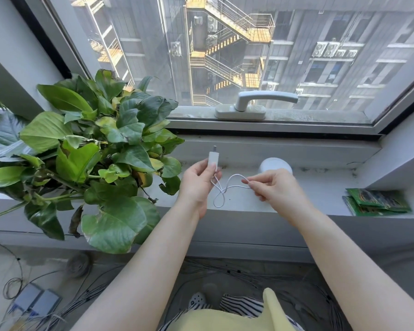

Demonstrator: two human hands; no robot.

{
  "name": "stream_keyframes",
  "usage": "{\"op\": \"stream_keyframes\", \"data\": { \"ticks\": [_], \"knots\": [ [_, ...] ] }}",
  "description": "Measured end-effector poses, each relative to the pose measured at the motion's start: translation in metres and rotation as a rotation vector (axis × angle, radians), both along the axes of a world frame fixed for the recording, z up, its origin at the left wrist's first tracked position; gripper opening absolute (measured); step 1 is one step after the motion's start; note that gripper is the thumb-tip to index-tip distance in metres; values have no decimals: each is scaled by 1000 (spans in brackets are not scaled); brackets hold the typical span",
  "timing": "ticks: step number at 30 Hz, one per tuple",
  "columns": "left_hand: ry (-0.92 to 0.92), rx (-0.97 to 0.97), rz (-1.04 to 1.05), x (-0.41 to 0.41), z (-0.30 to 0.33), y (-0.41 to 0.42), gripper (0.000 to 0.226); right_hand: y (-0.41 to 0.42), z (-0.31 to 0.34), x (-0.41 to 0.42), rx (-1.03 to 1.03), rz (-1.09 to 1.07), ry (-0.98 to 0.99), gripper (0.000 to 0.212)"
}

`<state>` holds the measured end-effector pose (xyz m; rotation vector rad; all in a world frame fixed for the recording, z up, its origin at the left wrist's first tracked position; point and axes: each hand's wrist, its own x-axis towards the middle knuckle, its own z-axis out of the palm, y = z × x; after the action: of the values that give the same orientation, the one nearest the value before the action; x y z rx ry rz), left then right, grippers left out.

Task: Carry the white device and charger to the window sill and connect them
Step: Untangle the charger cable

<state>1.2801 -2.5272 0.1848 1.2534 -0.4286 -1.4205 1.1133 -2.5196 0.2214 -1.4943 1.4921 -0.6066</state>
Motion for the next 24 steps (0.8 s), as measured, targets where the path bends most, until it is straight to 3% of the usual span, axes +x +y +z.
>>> {"op": "stream_keyframes", "data": {
  "ticks": [4,6,10,14,16,17,20,22,24],
  "knots": [
    [-316,-60,-57,-3,-21,-2,35,-10,-20,21,-319,111,481,20],
    [-415,-67,-67,-5,-30,-3,33,-15,-33,31,-386,161,613,17],
    [-567,-64,-14,-11,-47,-8,31,-24,-48,45,-278,220,666,25],
    [-661,-54,137,-16,-55,-8,35,-27,-64,55,-371,243,741,12],
    [-592,-31,200,-17,-57,-10,34,-27,-71,59,-331,120,561,19],
    [-509,-26,226,-17,-55,-10,33,-26,-70,62,-261,7,366,24],
    [-250,-22,283,-19,-39,-9,31,-14,-49,69,160,-429,-537,27],
    [-168,-62,295,-20,-29,-3,26,-3,-34,73,445,-577,-1030,25],
    [-159,-132,286,-20,-21,4,25,7,-24,71,608,-591,-1165,49]
  ]
}}
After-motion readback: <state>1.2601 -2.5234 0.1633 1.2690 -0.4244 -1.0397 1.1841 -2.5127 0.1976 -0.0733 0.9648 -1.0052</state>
